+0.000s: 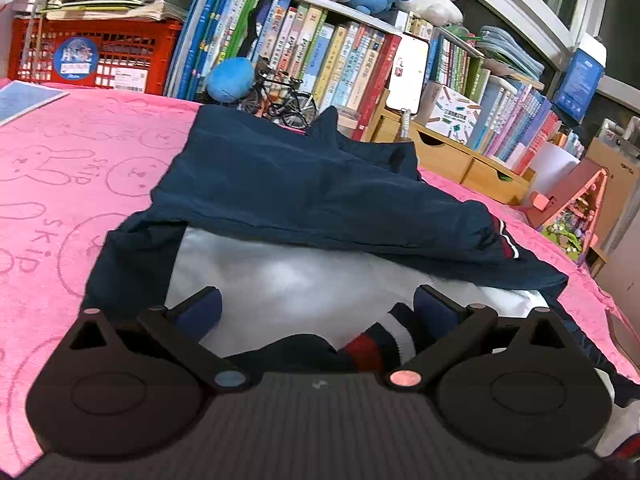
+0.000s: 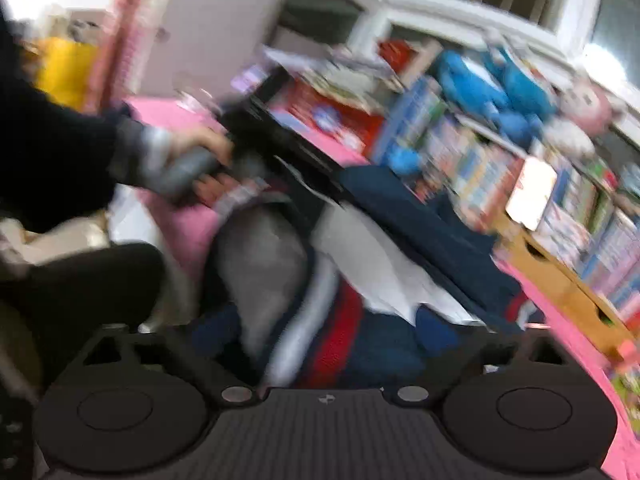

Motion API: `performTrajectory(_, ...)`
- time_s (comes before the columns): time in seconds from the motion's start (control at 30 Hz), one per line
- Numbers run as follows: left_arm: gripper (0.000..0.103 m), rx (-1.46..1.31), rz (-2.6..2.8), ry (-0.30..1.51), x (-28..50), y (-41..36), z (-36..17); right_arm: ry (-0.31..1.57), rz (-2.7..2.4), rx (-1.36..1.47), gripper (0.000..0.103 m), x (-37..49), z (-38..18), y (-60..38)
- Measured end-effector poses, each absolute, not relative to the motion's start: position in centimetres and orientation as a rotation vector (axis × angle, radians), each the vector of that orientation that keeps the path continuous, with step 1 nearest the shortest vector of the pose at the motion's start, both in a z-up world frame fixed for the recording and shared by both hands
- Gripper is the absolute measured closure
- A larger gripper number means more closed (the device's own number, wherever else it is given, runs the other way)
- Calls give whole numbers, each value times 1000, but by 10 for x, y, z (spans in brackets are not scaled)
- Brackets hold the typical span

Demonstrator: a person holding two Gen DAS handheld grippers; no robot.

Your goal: Fold clothes

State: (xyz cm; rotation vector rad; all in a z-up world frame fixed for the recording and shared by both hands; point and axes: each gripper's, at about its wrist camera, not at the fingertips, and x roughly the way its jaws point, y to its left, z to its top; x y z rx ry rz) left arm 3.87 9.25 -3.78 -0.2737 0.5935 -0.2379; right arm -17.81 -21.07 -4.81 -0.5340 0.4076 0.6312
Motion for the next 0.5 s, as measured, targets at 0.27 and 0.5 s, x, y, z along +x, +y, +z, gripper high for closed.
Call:
performTrajectory(0.27,1,-169,-162,470,-2,116,3,561,416,-99,85,-54,-34,-230)
performTrajectory(0.5,0,26,-277,347,-71,118,29,696,229,163,90,41,-72,-259)
